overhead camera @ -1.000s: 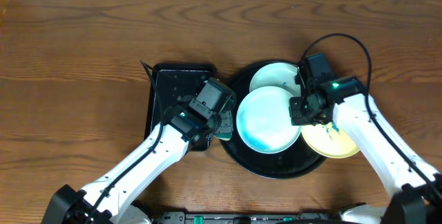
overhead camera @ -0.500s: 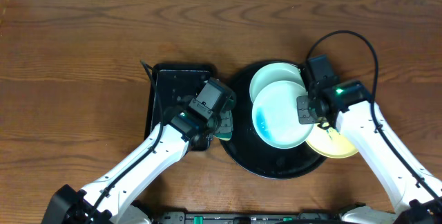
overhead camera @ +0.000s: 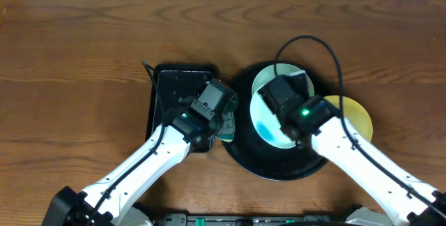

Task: Clean dirty plates on tray and stack at the side
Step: 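Carry the pale green plate right off the tray with the right gripper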

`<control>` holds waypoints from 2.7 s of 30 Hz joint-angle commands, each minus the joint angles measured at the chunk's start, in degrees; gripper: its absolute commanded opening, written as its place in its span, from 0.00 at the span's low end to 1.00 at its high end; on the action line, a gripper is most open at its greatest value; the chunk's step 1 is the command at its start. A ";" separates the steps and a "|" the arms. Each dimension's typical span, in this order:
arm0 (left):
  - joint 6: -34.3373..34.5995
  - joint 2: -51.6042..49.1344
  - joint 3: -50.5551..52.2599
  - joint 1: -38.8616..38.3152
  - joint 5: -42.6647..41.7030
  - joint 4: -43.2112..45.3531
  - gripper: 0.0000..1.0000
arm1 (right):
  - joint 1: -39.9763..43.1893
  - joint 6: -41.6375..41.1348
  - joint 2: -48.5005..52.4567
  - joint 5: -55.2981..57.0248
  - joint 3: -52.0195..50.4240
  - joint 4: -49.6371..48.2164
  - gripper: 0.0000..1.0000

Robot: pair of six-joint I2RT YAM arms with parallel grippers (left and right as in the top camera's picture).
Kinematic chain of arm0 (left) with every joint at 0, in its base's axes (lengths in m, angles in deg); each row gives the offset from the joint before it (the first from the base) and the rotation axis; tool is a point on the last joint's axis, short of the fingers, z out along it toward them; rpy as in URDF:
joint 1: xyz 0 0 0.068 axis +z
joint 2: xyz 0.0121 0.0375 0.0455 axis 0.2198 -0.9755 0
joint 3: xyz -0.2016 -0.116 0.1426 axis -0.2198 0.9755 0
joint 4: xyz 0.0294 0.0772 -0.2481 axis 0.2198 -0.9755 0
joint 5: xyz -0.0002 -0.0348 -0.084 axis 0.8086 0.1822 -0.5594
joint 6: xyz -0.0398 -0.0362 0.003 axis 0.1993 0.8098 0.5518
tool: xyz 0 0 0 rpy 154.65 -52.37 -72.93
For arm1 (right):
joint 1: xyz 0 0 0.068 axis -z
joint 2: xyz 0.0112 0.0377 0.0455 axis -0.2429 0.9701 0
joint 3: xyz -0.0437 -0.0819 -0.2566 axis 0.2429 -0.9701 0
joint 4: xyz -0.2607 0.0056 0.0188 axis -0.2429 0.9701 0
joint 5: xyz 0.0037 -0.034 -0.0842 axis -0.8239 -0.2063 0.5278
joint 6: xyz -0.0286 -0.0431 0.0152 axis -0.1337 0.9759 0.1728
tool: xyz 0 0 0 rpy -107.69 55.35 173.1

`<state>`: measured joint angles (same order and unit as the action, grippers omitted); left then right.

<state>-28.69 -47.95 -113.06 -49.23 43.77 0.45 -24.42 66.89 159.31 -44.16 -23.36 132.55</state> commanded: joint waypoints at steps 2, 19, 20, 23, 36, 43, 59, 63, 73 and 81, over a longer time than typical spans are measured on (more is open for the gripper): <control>-0.39 -0.22 0.66 0.26 0.70 -0.11 0.11 | -6.78 -5.49 -1.01 15.85 2.56 0.00 0.01; -0.37 -0.22 0.66 0.26 0.72 -0.11 0.11 | -14.45 -6.80 -1.01 28.85 2.58 -0.28 0.01; -0.37 -0.22 0.66 0.26 0.70 -0.11 0.11 | -14.45 -6.80 -1.01 28.85 2.58 -0.31 0.01; -0.37 -0.22 0.66 0.26 0.72 -0.11 0.11 | -14.45 -7.30 -1.01 28.85 2.58 -0.35 0.01; -0.37 -0.22 0.66 0.26 0.70 -0.13 0.11 | -7.78 -15.74 -1.01 17.18 2.56 -0.83 0.01; -0.37 -0.22 0.66 0.26 0.70 -0.15 0.11 | 7.85 -15.96 -1.01 4.13 2.56 -4.44 0.01; -0.37 -0.22 0.66 0.26 0.70 -0.15 0.11 | 53.81 -14.01 -0.96 -21.99 2.54 -10.71 0.01; -0.37 -0.22 0.66 0.26 0.72 -0.15 0.11 | 60.92 -13.99 -0.70 -22.23 2.27 -10.08 0.01; -0.37 -0.22 0.66 0.26 0.70 -0.17 0.12 | 70.73 -13.60 2.36 -22.67 -2.93 -13.53 0.01; -0.37 -0.22 0.66 0.24 0.68 -0.17 0.11 | 71.54 -13.60 4.39 -23.69 -3.23 -15.26 0.01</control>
<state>-28.69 -47.95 -113.04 -49.23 43.77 0.43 46.61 53.10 162.90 -66.98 -26.50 117.77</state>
